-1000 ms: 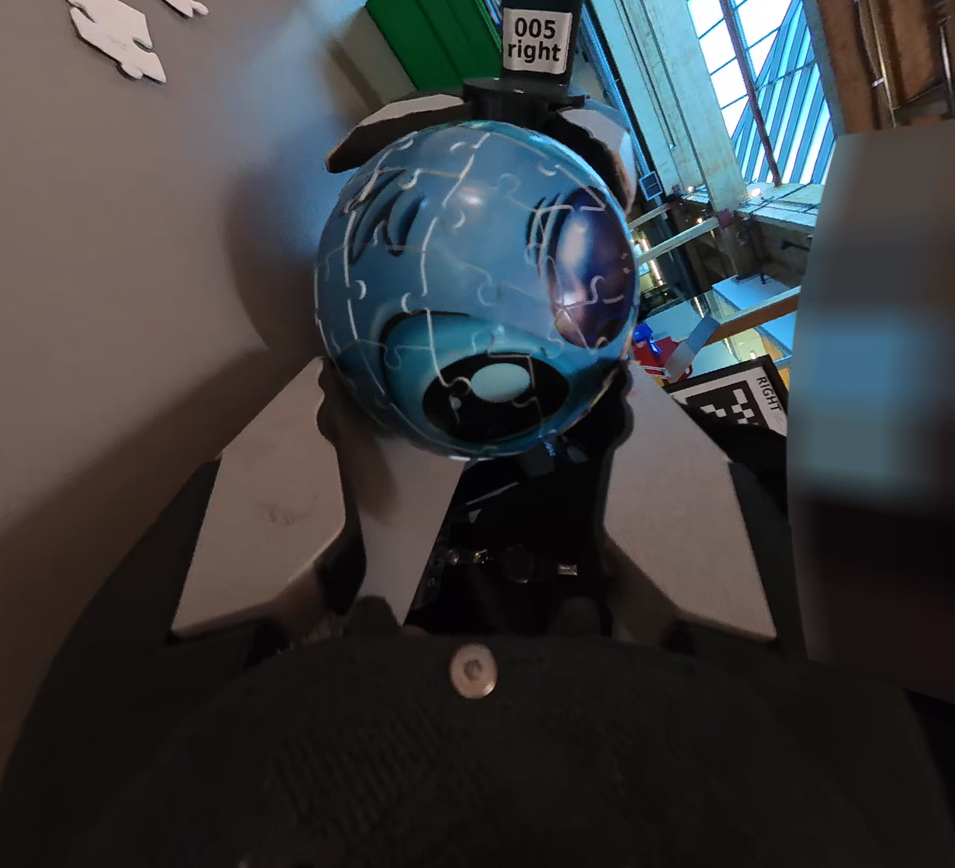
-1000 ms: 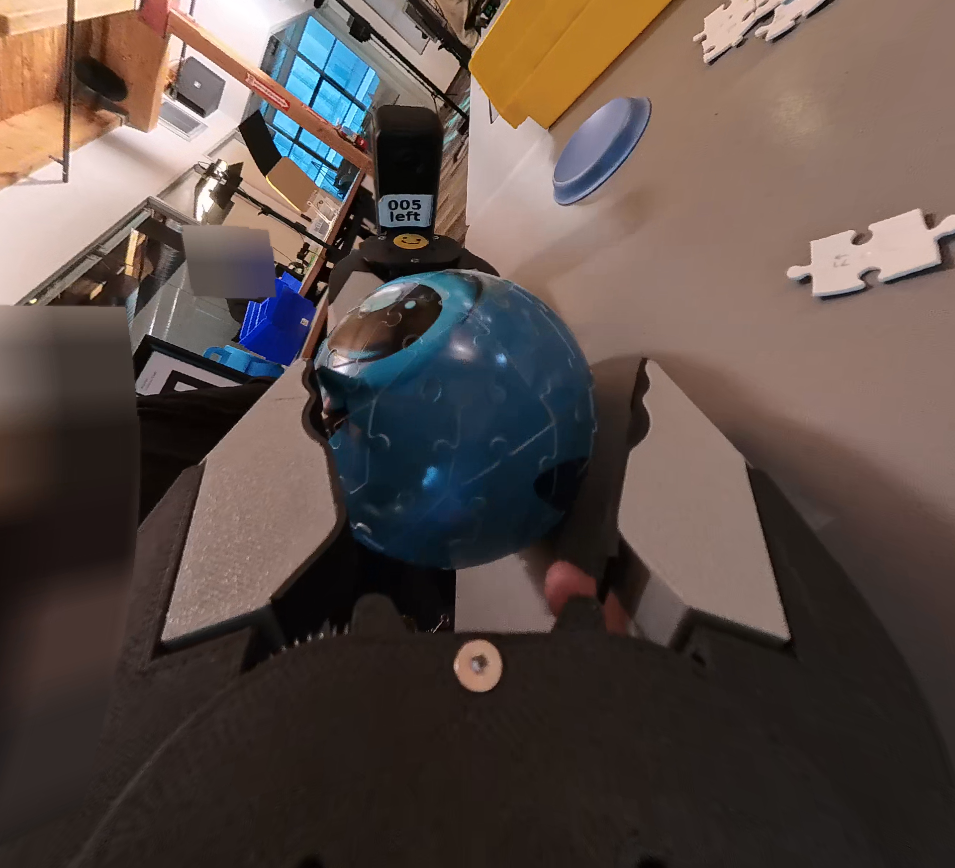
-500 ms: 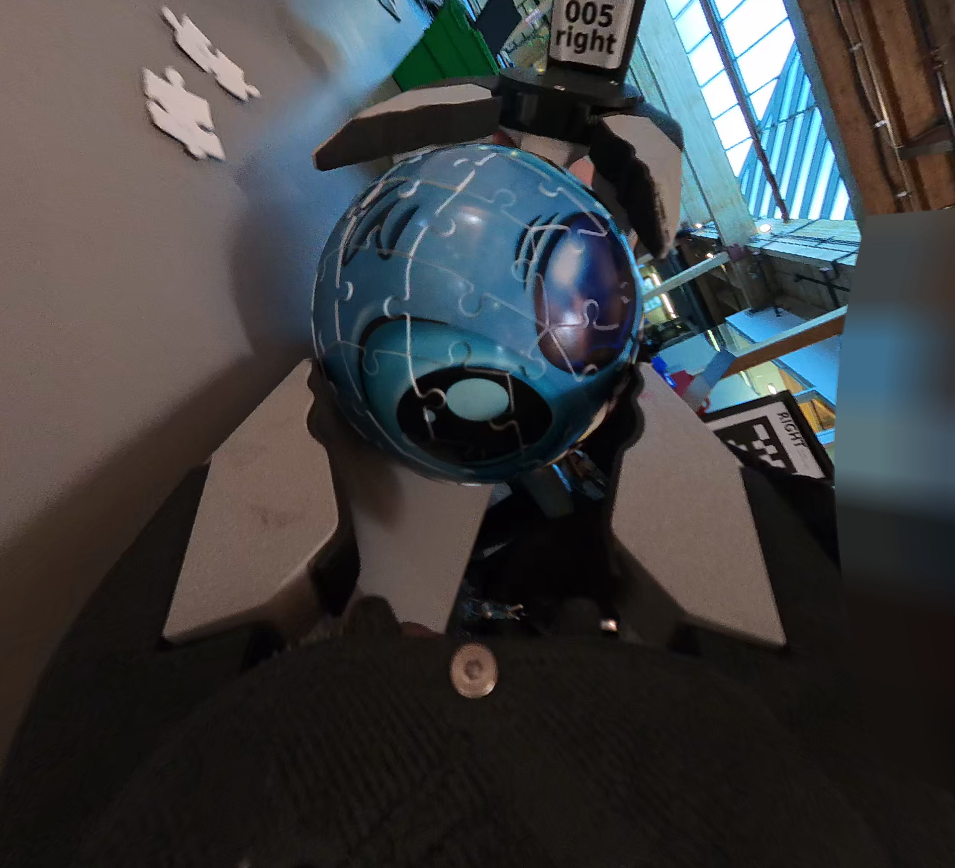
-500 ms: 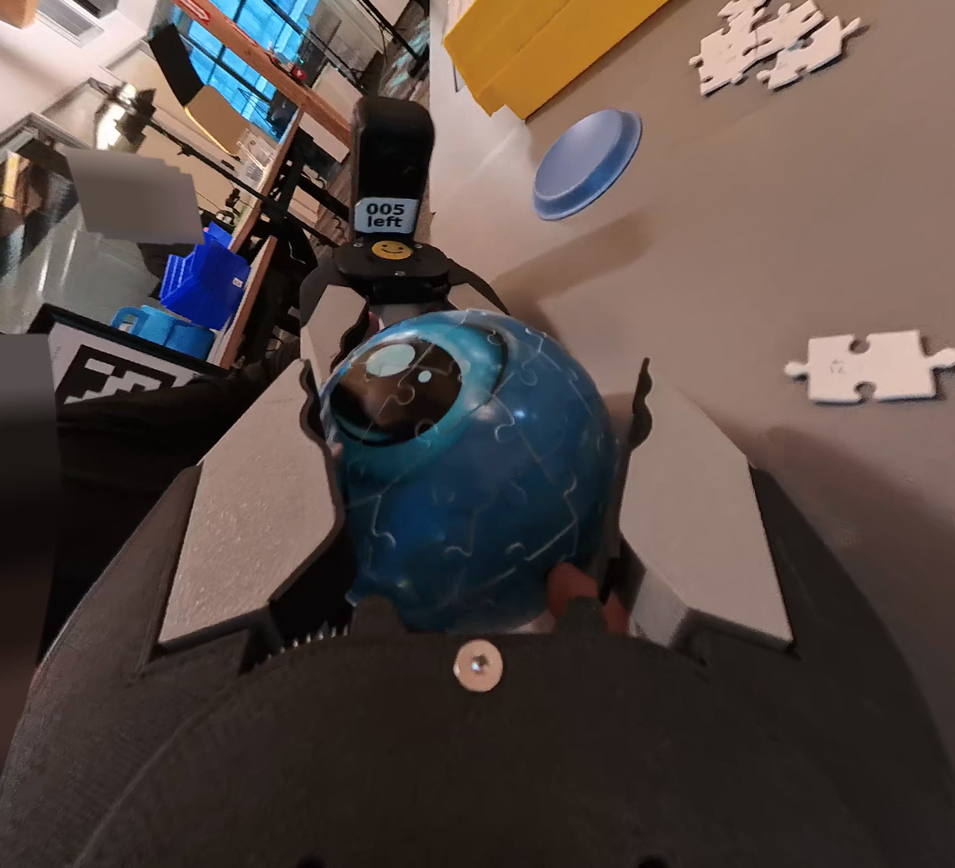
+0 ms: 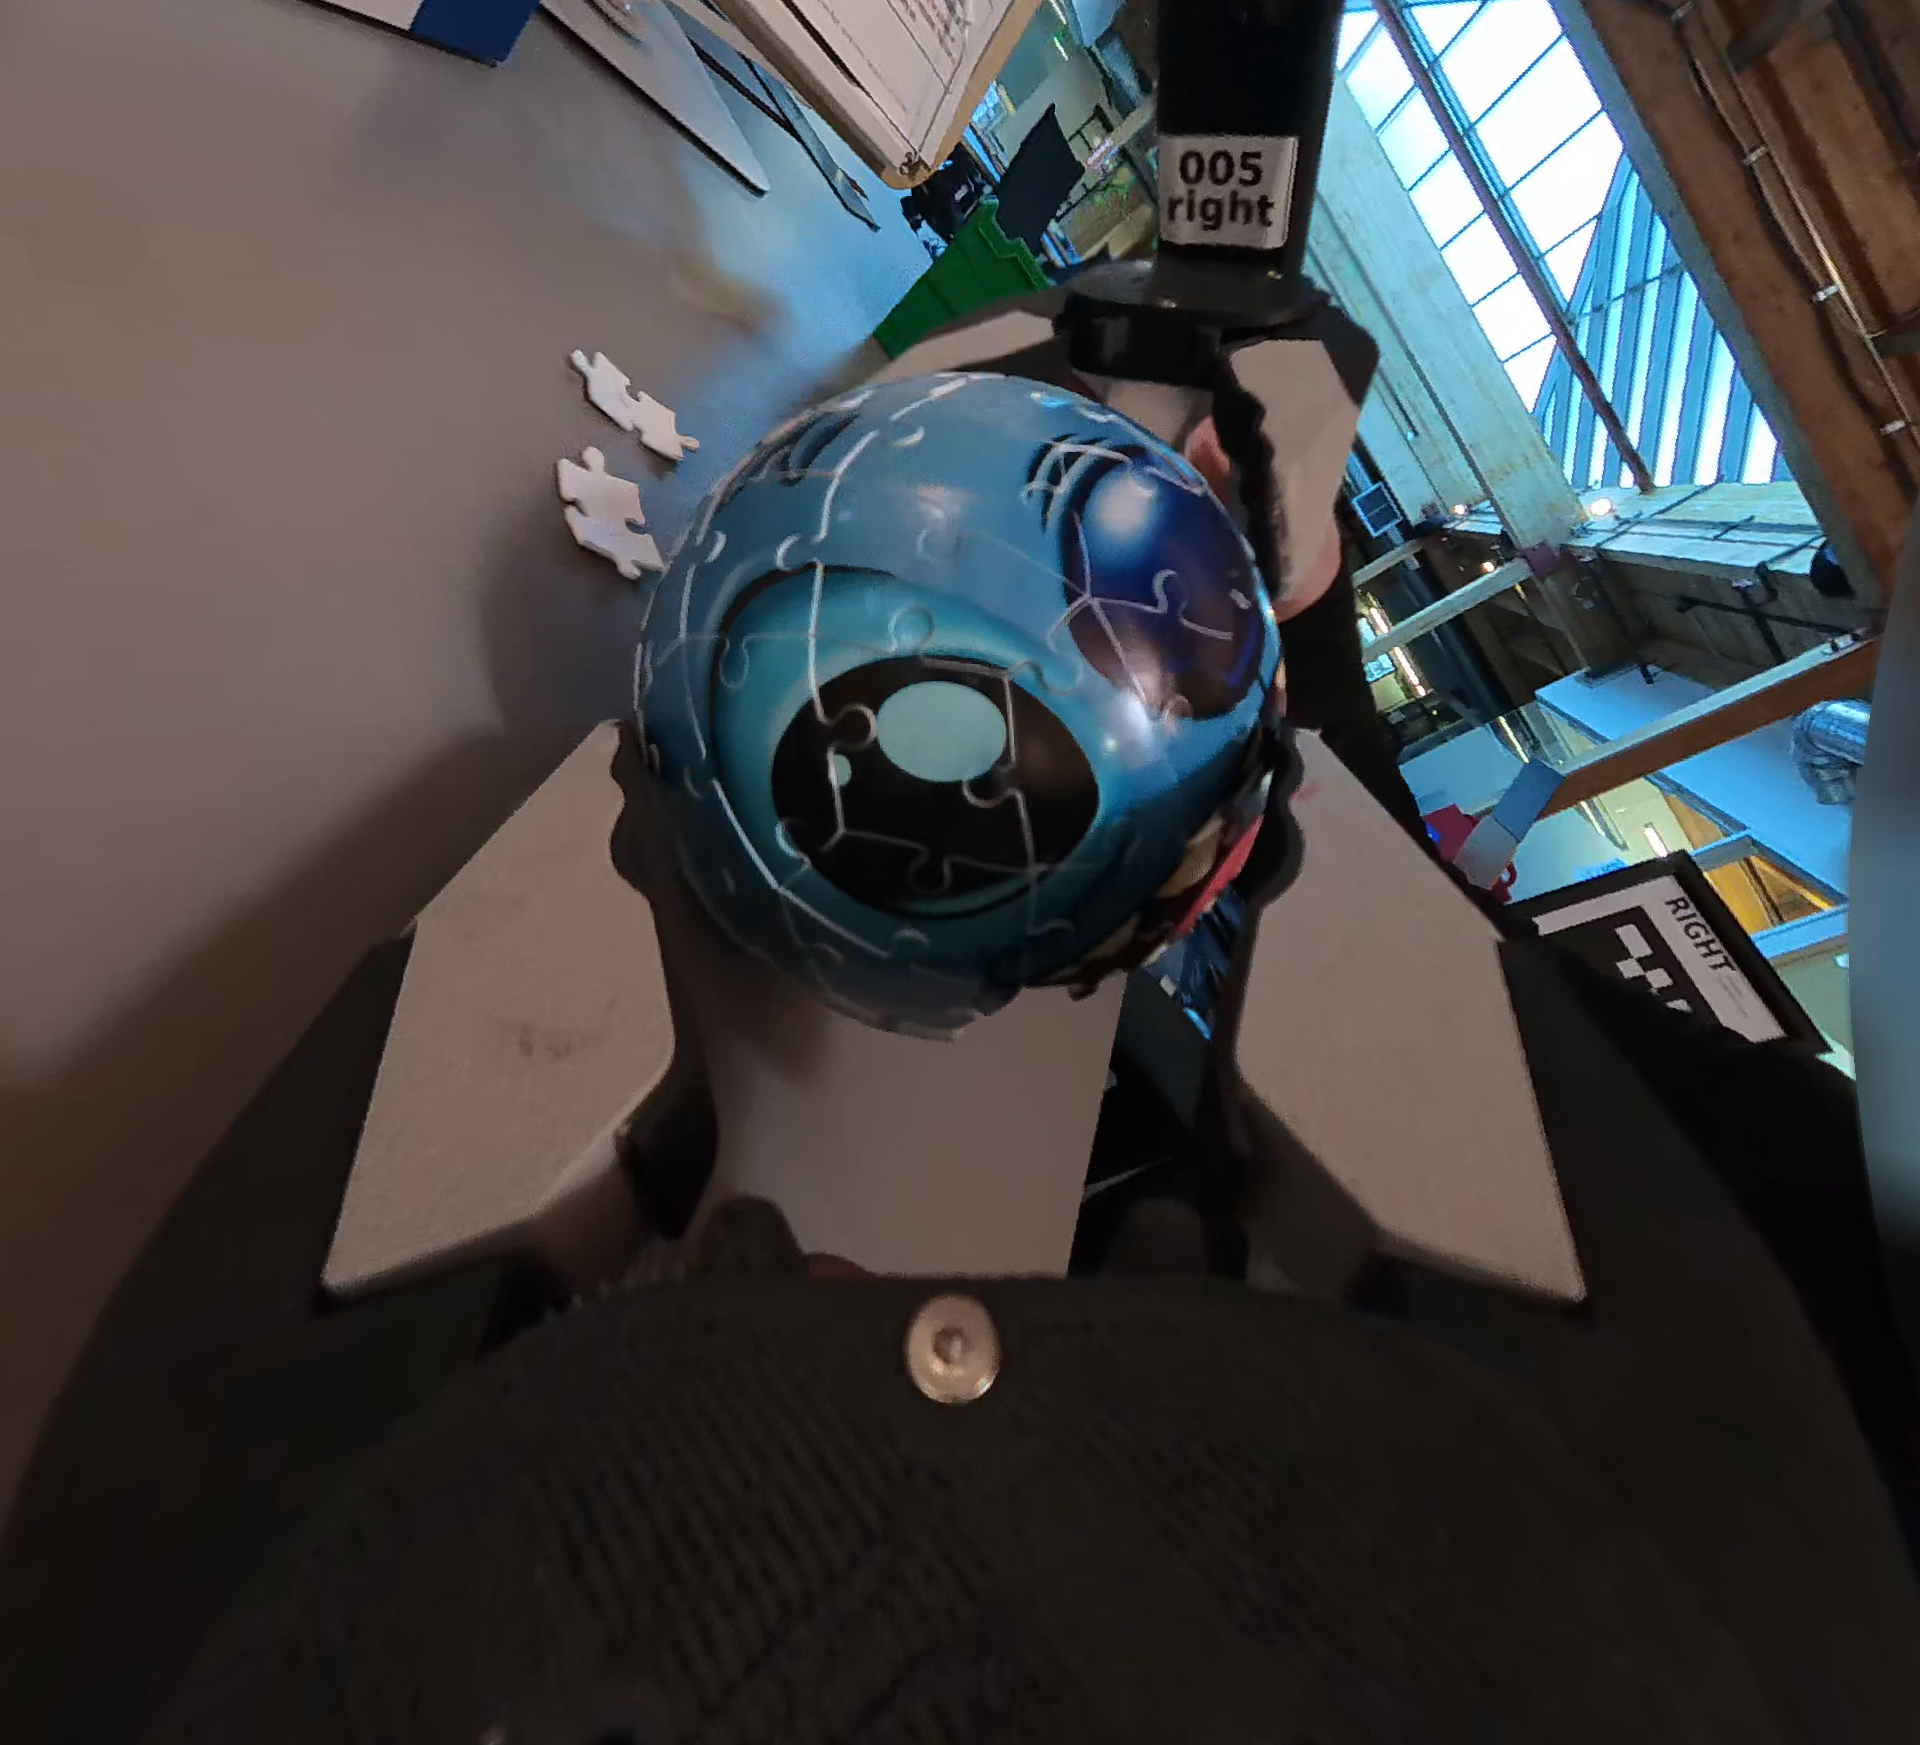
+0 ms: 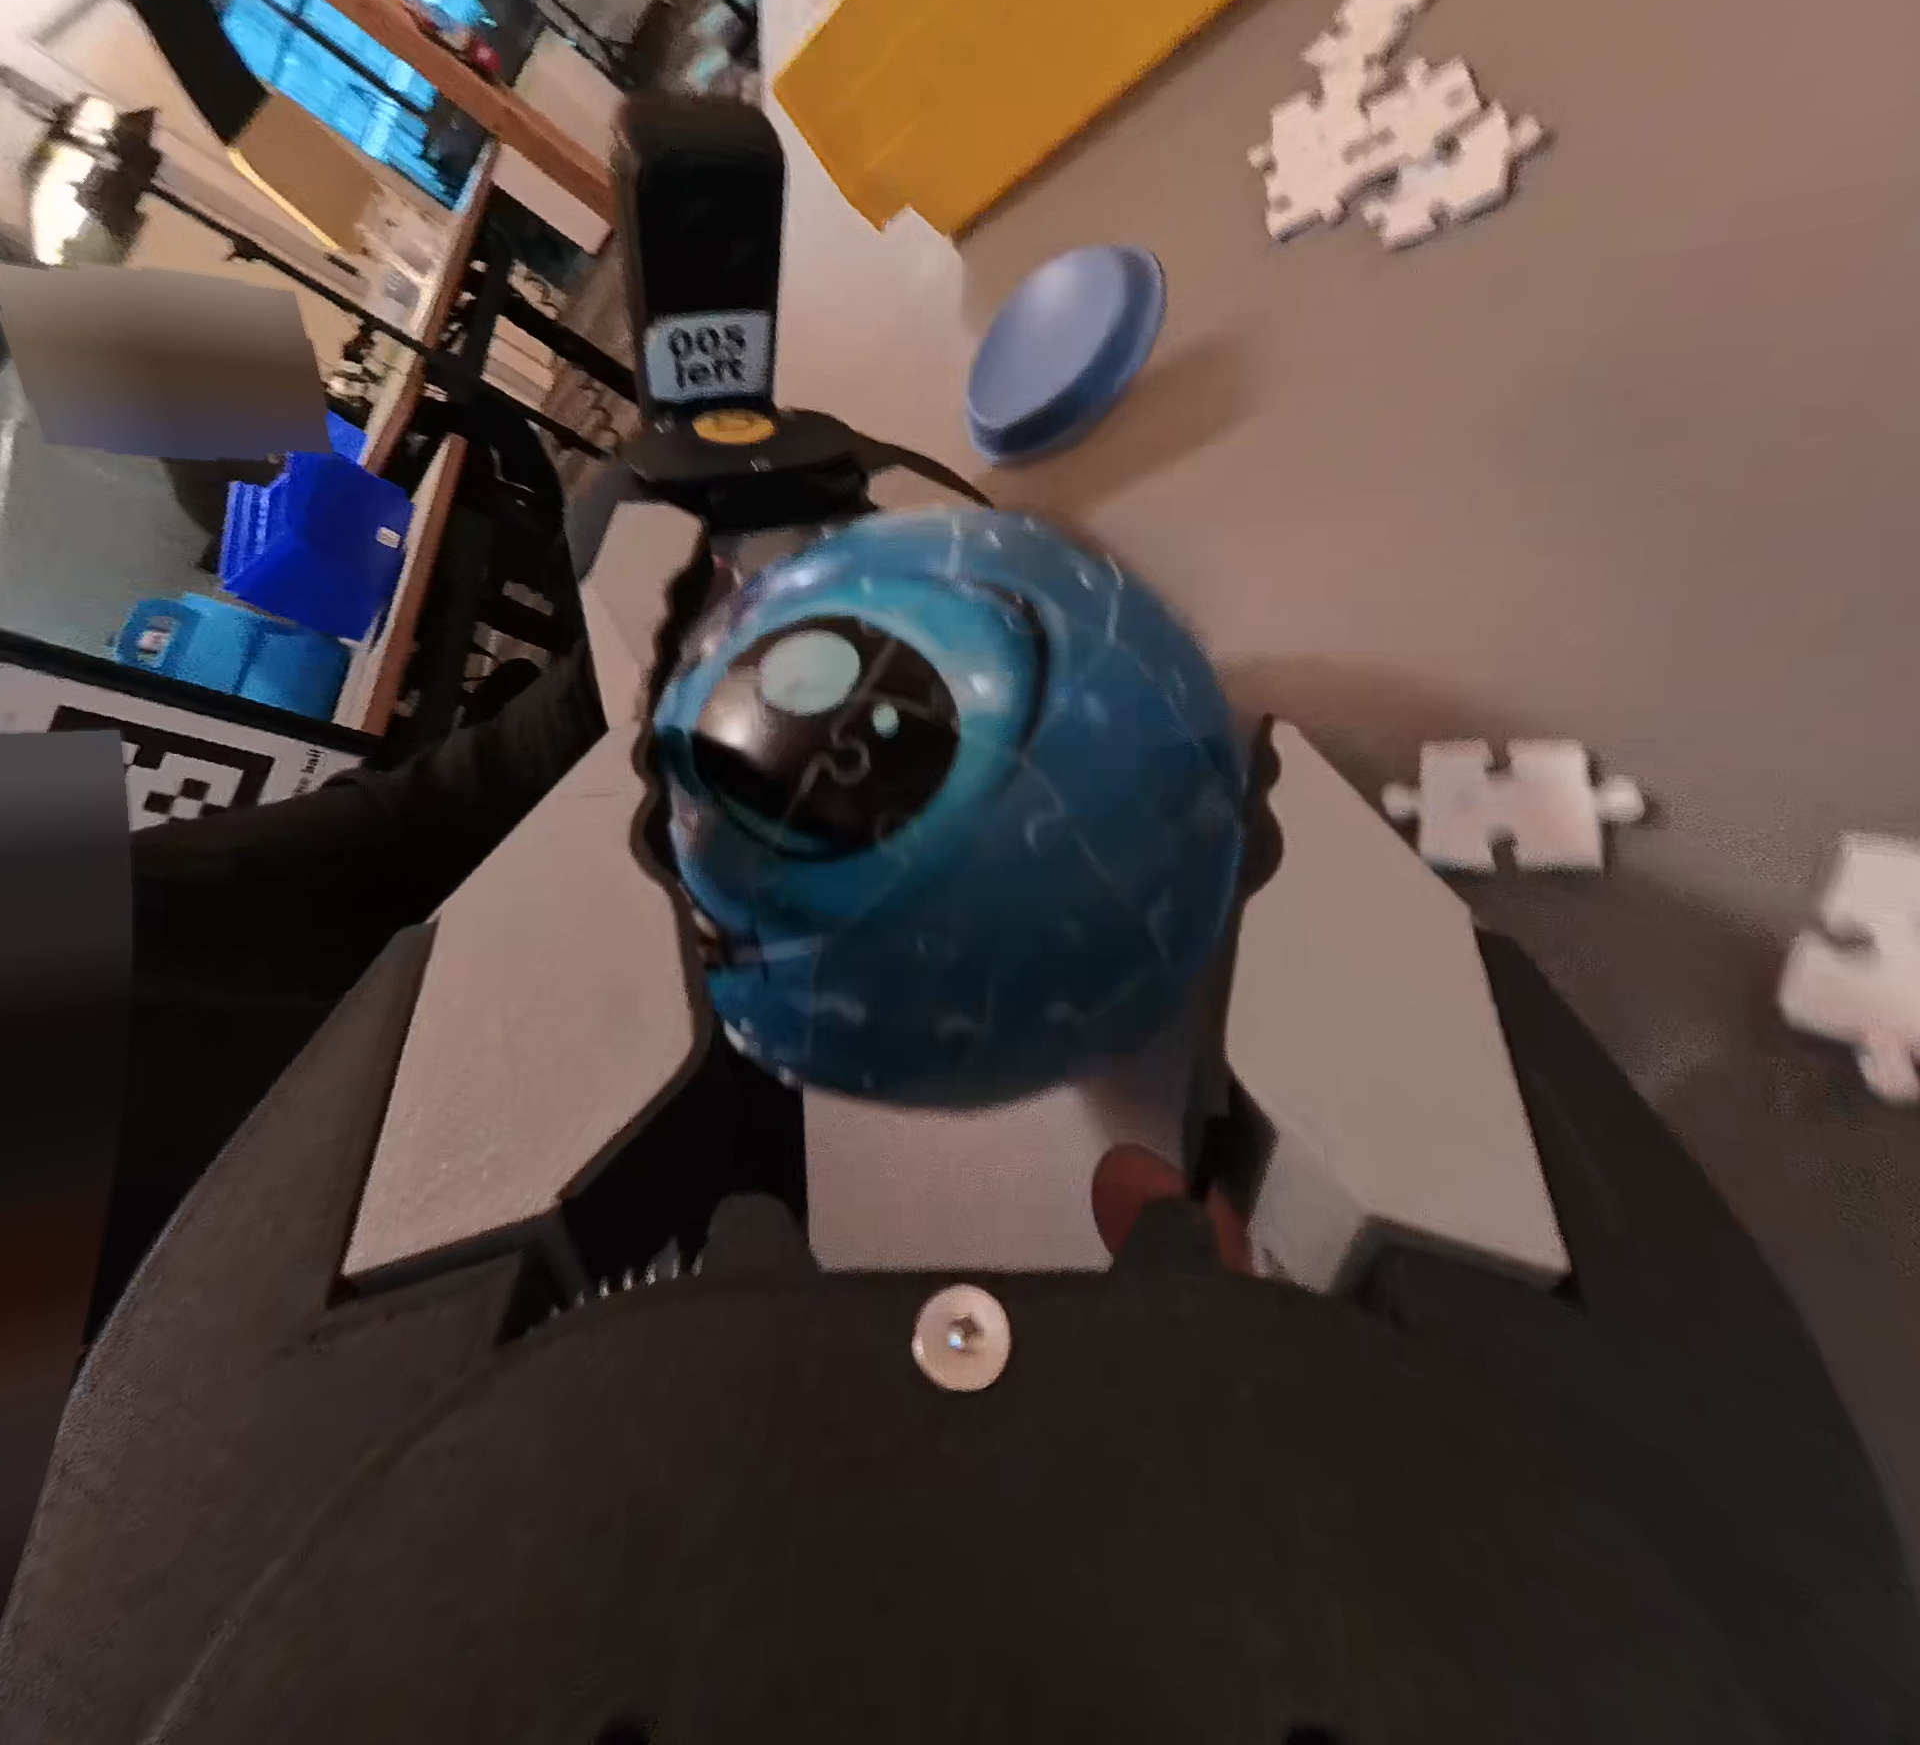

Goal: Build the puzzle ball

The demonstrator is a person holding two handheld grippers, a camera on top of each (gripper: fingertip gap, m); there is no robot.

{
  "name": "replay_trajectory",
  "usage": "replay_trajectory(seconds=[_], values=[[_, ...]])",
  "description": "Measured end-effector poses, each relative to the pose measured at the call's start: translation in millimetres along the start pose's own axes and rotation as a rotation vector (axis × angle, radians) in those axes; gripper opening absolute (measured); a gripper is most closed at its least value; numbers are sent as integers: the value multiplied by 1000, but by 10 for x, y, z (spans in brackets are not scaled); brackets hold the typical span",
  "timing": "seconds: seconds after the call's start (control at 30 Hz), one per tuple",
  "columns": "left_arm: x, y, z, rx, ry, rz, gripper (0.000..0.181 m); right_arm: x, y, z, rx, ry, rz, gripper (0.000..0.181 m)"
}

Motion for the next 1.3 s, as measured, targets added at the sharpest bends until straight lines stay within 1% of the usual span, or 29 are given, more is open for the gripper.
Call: replay_trajectory(seconds=[0.03,0.13,0.2,0.27,0.37,0.4,0.43,0.47,0.5,0.6,0.63,0.67,0.7,0.73,0.77,0.8,0.9,1.0,1.17,1.3], values=[[-7,3,-8,8,1,-6,116,-31,72,97,4,19,-19,111],[-20,17,-16,32,9,-11,116,-119,245,367,-54,36,-110,110],[-27,29,-14,44,16,-14,116,-137,363,399,-51,-2,-171,111],[-35,41,-15,56,21,-15,116,-109,415,320,-53,-81,-244,116],[-45,54,-29,69,28,-18,116,-57,479,74,-25,-153,-281,115],[-46,57,-29,71,26,-17,117,-20,488,0,-20,-189,-297,122],[-49,60,-24,74,25,-14,117,12,489,-54,-23,-223,-319,122],[-54,66,-19,83,26,-13,117,30,489,-99,-29,-235,-328,126],[-59,69,-12,93,28,-13,117,45,490,-128,-32,-244,-331,124],[-65,61,-8,113,18,-27,117,47,472,-148,-42,-253,-337,128],[-66,50,-18,121,9,-40,117,37,456,-149,-51,-251,-342,126],[-64,33,-34,130,-5,-61,117,27,433,-151,-58,-242,-337,130],[-64,11,-56,141,-21,-90,117,17,405,-151,-67,-225,-317,128],[-64,-13,-78,154,-34,-129,117,7,369,-144,-78,-203,-282,132],[-62,-41,-96,170,-44,-170,118,-4,324,-129,-96,-181,-236,130],[-57,-75,-110,183,-48,-207,117,-19,272,-107,-123,-162,-187,135],[-14,-174,-140,218,-75,-351,117,-63,104,-54,-228,-104,-12,135],[21,-234,-157,246,-90,-460,116,-78,-1,-25,-302,-57,125,135],[68,-244,-199,265,-126,-702,116,-68,-51,23,-433,18,378,134],[68,-240,-224,289,-146,-815,116,-74,-17,43,-467,47,478,134]])
Point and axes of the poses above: each gripper's, where its closed fingertips meet, z back along the fingers, y out of its underside, x = y × z across the jaws, the point moved 5 cm from there along z, back along the fingers, and after that the axes turned 12 degrees about y, right-handed, at the moved point
